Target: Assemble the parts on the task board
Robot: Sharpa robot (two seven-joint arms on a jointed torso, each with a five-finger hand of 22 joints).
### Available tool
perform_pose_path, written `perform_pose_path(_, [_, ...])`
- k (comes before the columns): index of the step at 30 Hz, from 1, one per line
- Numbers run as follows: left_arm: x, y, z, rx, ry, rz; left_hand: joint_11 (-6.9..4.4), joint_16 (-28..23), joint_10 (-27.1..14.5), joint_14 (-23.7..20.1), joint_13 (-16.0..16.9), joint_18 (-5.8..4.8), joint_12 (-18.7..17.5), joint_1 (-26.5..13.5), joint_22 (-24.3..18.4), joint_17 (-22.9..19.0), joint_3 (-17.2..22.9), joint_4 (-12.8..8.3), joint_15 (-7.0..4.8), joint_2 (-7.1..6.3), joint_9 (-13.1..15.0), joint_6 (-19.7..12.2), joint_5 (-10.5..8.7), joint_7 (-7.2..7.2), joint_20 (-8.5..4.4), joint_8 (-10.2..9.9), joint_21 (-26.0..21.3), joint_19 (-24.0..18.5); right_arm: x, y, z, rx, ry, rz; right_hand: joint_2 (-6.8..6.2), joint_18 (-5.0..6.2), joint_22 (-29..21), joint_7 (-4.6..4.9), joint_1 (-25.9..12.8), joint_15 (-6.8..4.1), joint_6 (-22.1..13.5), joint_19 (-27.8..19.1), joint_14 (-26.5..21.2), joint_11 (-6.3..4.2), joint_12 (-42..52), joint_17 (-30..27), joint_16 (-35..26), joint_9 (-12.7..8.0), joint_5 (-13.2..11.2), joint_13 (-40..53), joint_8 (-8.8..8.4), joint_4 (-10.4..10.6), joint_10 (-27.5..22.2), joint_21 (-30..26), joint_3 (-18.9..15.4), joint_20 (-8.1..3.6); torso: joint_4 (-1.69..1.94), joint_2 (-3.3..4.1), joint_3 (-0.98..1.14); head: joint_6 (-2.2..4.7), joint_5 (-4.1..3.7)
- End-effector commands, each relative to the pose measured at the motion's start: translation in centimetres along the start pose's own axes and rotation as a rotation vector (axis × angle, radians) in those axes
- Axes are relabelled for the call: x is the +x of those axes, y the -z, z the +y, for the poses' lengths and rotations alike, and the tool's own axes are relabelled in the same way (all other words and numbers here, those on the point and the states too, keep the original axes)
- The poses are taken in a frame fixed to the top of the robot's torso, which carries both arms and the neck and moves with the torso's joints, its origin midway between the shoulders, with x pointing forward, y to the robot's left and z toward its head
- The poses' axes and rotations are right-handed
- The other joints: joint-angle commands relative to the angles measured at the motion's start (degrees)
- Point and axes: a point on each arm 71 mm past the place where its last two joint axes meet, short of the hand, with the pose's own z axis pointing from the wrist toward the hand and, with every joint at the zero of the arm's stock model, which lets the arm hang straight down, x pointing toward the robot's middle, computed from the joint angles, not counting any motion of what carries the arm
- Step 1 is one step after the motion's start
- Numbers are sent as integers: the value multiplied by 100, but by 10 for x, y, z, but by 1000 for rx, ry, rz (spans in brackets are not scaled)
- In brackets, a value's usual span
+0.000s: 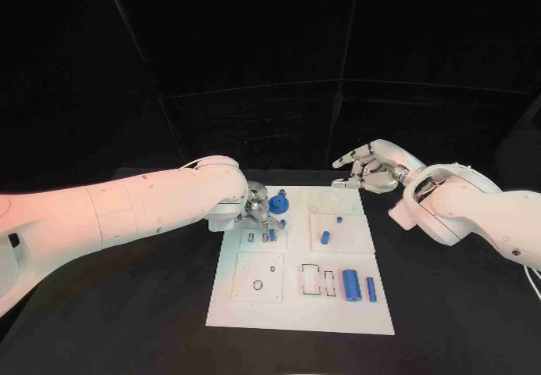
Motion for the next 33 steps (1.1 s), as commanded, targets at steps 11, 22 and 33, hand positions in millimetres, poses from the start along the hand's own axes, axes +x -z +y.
perform_pose_path(11, [1,-3,-2,-16,-37,31,-29,35,-18,614,5,-47,24,248,12,1507,6,-62,-38,18,122,-85,-20,-18,22,103,23,104,0,-2,4,-12,-8,-16,25,96,-21,-19,87,-45,36,-16,-2,-21,13,-10,-53,3,120,-10,43,35,2,-55,-15,2,9,0,2,-56,8])
perform_pose_path(22, [1,-5,-5,-18,-45,40,-35,35,-1,614,22,-47,56,383,31,1507,55,-108,-43,42,194,-114,-20,-25,19,158,33,96,1,-4,5,-15,-11,-15,39,96,-29,-25,112,-50,47,-9,4,-27,30,-14,-64,4,145,-7,55,35,19,-65,-11,-3,5,-2,1,-90,20])
perform_pose_path(33, [3,-6,-9,-16,-57,55,-39,35,7,614,28,-47,68,445,39,1507,78,-139,-45,36,225,-124,-20,-28,17,181,38,92,2,-5,6,-15,-12,-11,47,96,-32,-27,124,-52,51,-5,7,-30,37,-15,-68,5,156,-7,61,34,28,-69,-8,-5,8,-3,2,-115,19])
